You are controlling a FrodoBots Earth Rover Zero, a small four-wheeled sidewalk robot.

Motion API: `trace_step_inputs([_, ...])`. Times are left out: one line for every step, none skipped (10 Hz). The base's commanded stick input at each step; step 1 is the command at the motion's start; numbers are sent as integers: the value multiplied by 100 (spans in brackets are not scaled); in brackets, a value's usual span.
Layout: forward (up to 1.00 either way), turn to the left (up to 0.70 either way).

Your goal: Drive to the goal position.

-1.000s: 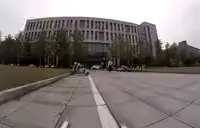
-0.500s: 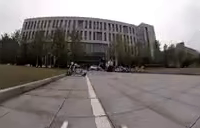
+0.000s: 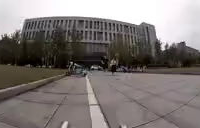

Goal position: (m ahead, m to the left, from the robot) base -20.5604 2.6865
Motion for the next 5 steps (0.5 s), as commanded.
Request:
trace_step_inputs([70, 14])
trace_step_inputs([70, 0])
trace_step_inputs([70, 0])
trace_step_inputs([70, 0])
trace_step_inputs([70, 0])
